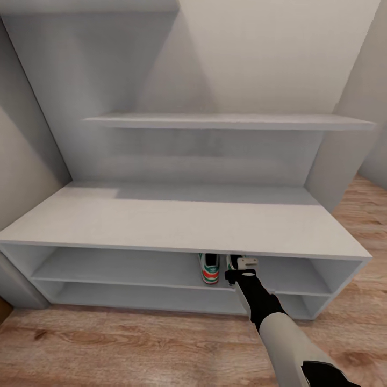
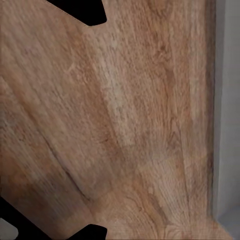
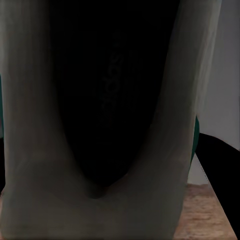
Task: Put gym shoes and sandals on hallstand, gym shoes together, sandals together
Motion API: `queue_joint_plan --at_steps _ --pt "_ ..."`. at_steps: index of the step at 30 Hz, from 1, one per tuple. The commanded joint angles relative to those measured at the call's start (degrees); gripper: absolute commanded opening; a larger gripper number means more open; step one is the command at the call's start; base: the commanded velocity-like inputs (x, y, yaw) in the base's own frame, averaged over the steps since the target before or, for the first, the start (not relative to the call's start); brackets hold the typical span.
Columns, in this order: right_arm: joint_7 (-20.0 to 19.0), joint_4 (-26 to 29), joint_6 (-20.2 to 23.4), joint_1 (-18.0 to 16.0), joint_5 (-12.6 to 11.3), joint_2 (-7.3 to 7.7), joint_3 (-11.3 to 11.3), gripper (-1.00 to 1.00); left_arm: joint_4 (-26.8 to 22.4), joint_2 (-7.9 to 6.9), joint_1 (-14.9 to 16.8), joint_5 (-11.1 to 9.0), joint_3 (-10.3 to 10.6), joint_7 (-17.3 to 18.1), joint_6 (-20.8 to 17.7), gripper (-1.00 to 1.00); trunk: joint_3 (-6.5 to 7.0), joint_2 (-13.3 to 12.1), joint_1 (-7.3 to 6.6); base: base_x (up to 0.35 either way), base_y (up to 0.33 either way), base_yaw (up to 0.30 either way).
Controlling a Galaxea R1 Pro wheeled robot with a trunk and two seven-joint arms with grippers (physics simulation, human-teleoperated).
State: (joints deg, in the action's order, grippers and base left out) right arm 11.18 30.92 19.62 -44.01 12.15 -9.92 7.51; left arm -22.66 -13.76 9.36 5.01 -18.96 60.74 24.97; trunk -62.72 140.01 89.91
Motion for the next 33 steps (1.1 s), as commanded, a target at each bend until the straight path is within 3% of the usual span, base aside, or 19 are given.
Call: queue_joint_plan --at_steps 1,19,20,28,33 --pt "-0.11 0.1 0.33 -0.02 0.6 -0.08 0.32 -1.0 -0.01 0.05 0.04 0.53 -0.48 0.26 0.25 1.0 -0.05 0.02 0.01 0.099 0.0 0.0" --pt "-0.11 0.1 0.33 -0.02 0.68 -0.08 0.4 -1.0 -0.01 0.05 0.04 0.53 -0.47 0.26 0.25 1.0 -0.05 0.02 0.01 0.047 -0.019 0.0" --pt "-0.11 0.1 0.33 -0.02 0.68 -0.08 0.37 1.0 -0.01 0.05 0.04 0.53 -0.48 0.26 0.25 1.0 -0.05 0.02 0.01 0.001 -0.001 0.0" --pt "-0.12 0.09 0.33 -0.02 0.67 -0.08 0.34 1.0 0.05 0.05 0.04 0.53 -0.55 0.26 0.25 1.0 -0.05 0.02 0.01 -0.006 0.0 0.0" --pt "-0.14 0.02 0.33 -0.02 0.68 -0.08 0.34 1.0 0.07 0.05 0.04 0.53 -0.55 0.24 0.25 1.0 -0.05 0.02 0.01 -0.231 0.0 0.0"
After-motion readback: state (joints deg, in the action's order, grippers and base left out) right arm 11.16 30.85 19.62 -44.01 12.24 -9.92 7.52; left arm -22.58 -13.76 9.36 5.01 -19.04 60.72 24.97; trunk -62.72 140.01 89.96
